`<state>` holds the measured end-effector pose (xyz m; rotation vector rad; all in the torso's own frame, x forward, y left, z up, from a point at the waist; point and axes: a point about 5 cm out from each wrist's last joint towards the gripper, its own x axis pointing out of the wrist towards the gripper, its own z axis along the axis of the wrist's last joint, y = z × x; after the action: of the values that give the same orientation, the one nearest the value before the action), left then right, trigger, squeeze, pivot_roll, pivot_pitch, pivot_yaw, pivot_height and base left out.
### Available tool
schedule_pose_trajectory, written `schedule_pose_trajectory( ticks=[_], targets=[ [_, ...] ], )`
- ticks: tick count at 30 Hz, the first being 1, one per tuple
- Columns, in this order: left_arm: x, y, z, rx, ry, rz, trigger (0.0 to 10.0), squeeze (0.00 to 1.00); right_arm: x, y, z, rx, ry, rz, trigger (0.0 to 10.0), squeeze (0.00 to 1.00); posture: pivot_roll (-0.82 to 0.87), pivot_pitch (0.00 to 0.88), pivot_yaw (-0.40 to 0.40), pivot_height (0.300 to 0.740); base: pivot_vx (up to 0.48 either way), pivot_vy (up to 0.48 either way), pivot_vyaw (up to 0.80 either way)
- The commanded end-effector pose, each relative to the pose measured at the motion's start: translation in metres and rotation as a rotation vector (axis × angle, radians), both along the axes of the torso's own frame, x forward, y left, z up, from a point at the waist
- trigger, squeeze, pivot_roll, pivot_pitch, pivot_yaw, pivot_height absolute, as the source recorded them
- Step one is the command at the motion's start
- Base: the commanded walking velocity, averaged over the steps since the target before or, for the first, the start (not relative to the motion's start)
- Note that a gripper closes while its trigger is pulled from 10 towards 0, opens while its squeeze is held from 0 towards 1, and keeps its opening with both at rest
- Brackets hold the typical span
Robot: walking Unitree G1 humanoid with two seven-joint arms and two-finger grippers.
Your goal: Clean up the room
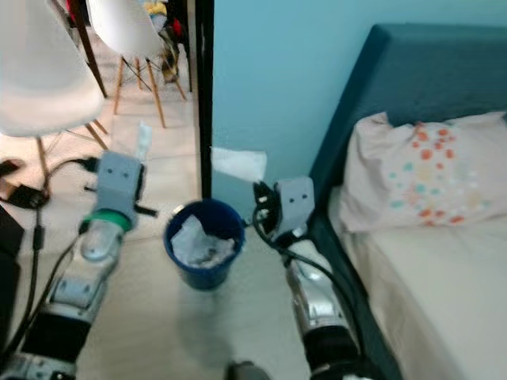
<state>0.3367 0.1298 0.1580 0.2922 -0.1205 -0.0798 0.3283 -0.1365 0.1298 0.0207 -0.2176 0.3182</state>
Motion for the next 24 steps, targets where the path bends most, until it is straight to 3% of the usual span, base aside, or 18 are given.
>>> schedule_pose_trajectory(
  ticks=[1, 11, 15, 22, 24],
  targets=[
    [-0.001, 0.004, -0.004, 0.021, 0.007, -0.002, 10.0, 0.00, 0.000, 0.004, -0.002, 0.001, 0.013, 0.006, 10.0, 0.00, -0.03, 0.022, -0.015, 0.713, 0.472, 0.000, 0.00],
    [-0.004, -0.004, -0.004, 0.044, 0.006, -0.084, 10.0, 0.00, 0.001, 0.002, -0.003, 0.003, 0.022, -0.013, 10.0, 0.00, -0.03, 0.022, -0.015, 0.713, 0.472, 0.000, 0.00],
    [-0.010, -0.017, -0.008, 0.066, 0.032, -0.229, 10.0, 0.00, 0.002, -0.002, -0.006, 0.001, 0.040, -0.039, 10.0, 0.00, -0.03, 0.025, -0.015, 0.713, 0.472, 0.000, 0.00],
    [-0.013, -0.025, -0.014, 0.091, 0.065, -0.311, 10.0, 0.00, 0.002, -0.005, -0.008, -0.005, 0.053, -0.057, 10.0, 0.00, -0.04, 0.030, -0.014, 0.713, 0.467, 0.000, 0.00],
    [-0.021, -0.035, -0.026, 0.126, 0.141, -0.418, 10.0, 0.00, 0.003, -0.008, -0.013, -0.047, 0.085, -0.091, 10.0, 0.00, -0.04, 0.031, -0.014, 0.713, 0.210, 0.000, 0.00]
  ],
)
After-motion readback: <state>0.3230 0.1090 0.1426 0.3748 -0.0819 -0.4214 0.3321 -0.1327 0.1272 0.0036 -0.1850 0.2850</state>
